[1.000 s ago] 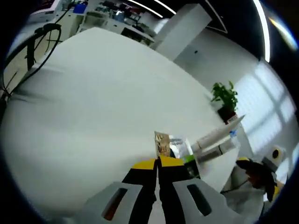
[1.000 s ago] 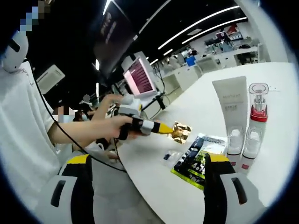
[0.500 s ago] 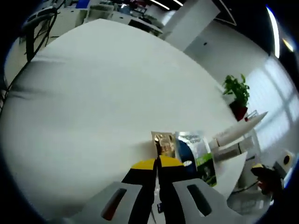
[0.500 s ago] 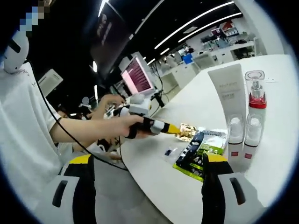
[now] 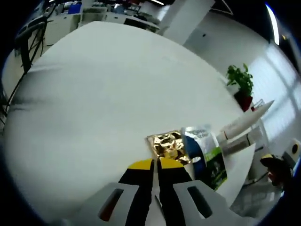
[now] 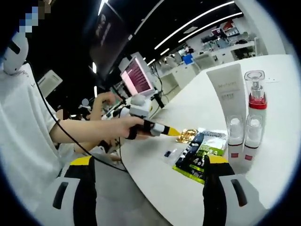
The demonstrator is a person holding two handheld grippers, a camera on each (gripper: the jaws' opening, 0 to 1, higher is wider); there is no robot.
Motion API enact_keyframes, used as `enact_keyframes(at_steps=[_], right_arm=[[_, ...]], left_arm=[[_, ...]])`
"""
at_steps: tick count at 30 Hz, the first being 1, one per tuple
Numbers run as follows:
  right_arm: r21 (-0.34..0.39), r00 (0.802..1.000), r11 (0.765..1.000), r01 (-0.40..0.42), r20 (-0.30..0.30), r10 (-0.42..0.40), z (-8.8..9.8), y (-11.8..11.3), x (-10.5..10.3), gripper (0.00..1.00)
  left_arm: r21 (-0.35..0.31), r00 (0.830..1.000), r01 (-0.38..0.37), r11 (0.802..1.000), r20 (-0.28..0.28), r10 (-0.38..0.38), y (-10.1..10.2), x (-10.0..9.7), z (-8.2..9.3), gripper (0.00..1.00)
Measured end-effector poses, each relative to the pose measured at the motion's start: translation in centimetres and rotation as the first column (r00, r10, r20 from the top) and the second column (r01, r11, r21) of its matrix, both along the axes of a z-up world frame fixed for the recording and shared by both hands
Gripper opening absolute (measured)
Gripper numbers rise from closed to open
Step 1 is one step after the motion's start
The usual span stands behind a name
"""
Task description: Arrange the skincare products in the storage area until every visible bottle or jar stands upright without overlapping.
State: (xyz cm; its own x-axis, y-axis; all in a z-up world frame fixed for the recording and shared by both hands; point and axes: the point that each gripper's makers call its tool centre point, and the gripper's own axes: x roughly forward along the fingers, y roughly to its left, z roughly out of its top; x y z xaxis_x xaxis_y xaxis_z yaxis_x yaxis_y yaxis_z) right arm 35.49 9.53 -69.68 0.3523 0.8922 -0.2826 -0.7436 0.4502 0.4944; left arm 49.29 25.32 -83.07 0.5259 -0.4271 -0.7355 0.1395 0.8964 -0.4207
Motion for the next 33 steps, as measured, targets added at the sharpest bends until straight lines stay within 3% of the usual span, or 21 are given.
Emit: enact_keyframes(at_steps=[11,24,28,30,33], right_arm=[[-0.009,1.000,1.000,0.010,0.001,-0.010,-0.1,-0.3,0.0,0.96],[-0.049,0.998,0.997,0.054,0.033,-0.052,0.0,-2.3,0.7,0.99],[-0.073,0.996,0.994,0.083,0.048,-0.079,0.1,-3.4,0.7,0.99],[-0.082,0.994,0.992,0.091,0.060,-0.086,0.2,-3.8,0.7,0.99],[-0.096,0.992,0.989,0.112,0.074,-0.106,0.3,-4.6,0.6,0.99]], left_arm=[[0.061,0.999,0.032,0.998,0.030,-0.034,0.0,0.2,0.6,0.13],[0.110,0.993,0.040,0.993,0.102,-0.051,0.4,-1.4,3.3,0.32],[0.119,0.988,0.047,0.992,0.143,-0.064,0.6,-2.5,4.8,0.38],[0.060,0.973,0.035,0.998,0.226,-0.048,0.0,-1.8,5.9,0.40],[0.050,0.960,0.049,0.998,0.272,-0.061,-0.3,-2.5,7.5,0.49]])
